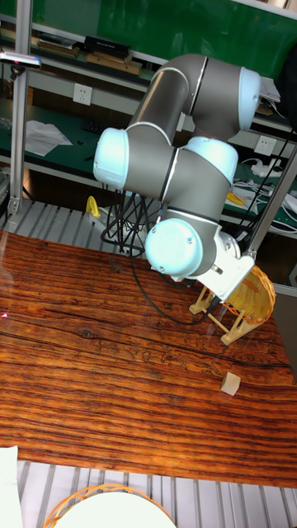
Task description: Put the dish on the dish rack
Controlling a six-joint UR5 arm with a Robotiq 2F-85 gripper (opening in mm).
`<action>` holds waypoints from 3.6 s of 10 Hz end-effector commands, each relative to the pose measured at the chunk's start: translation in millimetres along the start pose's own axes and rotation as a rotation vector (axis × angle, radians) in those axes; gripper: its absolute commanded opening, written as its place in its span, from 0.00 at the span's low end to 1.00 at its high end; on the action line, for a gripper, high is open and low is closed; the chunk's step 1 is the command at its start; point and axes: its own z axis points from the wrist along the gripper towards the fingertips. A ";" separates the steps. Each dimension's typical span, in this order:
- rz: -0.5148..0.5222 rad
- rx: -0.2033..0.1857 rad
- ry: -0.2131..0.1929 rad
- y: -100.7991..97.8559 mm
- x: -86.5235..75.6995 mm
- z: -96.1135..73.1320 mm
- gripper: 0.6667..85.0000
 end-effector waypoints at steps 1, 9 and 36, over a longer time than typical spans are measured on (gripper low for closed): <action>-0.013 -0.015 -0.014 -6.8 -2.2 -3.5 0.00; -0.013 -0.019 -0.012 -23.3 4.5 -15.0 0.00; 0.019 0.017 0.011 -36.0 13.8 -19.4 0.00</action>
